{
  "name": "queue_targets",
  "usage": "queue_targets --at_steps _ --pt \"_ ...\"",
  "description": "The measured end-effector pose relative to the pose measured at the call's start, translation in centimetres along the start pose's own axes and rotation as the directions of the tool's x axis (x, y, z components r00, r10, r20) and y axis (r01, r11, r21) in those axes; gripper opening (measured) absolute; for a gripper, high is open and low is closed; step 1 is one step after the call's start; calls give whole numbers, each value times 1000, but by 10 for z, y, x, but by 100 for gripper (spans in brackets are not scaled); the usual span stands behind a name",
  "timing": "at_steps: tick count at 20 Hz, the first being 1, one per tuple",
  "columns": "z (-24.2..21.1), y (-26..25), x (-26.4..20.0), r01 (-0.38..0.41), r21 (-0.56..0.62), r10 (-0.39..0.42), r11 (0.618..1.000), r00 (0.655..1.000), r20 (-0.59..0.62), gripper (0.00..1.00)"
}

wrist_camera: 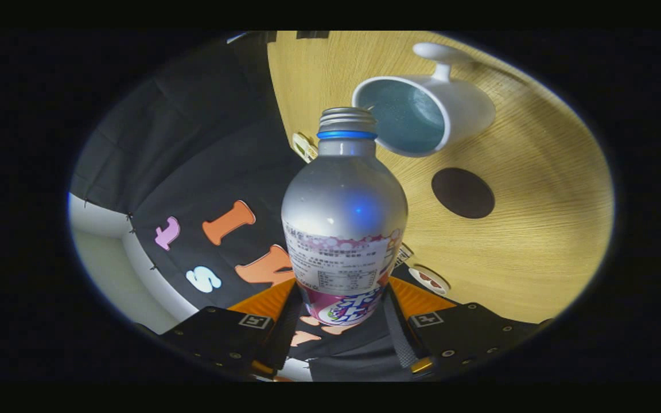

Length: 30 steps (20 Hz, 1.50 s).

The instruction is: Take the bottle from table, then pour the juice into the cup, finally place the bottle on the coaster

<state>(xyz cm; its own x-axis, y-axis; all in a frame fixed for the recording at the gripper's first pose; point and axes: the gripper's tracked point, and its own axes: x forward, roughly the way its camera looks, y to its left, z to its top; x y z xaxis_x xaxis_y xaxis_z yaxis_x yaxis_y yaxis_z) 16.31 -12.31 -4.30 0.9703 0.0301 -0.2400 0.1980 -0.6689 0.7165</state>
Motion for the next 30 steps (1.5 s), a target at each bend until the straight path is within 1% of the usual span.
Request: queue_targets --at_steps 2,4,6,8,10,11,13,14,15,18,21,22,23,24,25,26,27,28,30 --pt "-1 1 -1 -11 15 11 1000 1000 -5 73" --pt "-1 -4 3 3 -20 -3 1000 1000 8 73" --pt "-2 -2 3 -1 -24 2 1000 1000 10 73" --pt "-2 -9 6 17 -55 -16 998 1000 15 73" --pt "-4 -23 10 58 -122 -55 991 998 27 73" --pt "-2 -33 12 91 -173 -85 981 996 41 73" --pt "1 -52 16 157 -280 -141 947 987 76 73" --pt "3 -57 17 181 -332 -159 926 983 92 73" --pt "9 -62 15 213 -396 -178 893 976 124 73" --pt "29 -73 6 282 -555 -194 783 958 212 73" --pt "35 -71 7 296 -677 -166 674 954 252 73" --pt "35 -72 10 296 -726 -150 621 954 260 73" --pt "38 -72 13 299 -780 -133 549 953 272 73" --pt "43 -74 14 316 -828 -115 464 948 297 73" --pt "50 -76 14 347 -863 -106 368 937 332 73" --pt "58 -75 13 379 -887 -81 266 925 371 73" --pt "61 -69 14 394 -902 -46 175 919 393 73" --pt "59 -59 13 401 -911 -4 98 916 402 73" --pt "57 -45 18 413 -910 66 -40 910 410 73"
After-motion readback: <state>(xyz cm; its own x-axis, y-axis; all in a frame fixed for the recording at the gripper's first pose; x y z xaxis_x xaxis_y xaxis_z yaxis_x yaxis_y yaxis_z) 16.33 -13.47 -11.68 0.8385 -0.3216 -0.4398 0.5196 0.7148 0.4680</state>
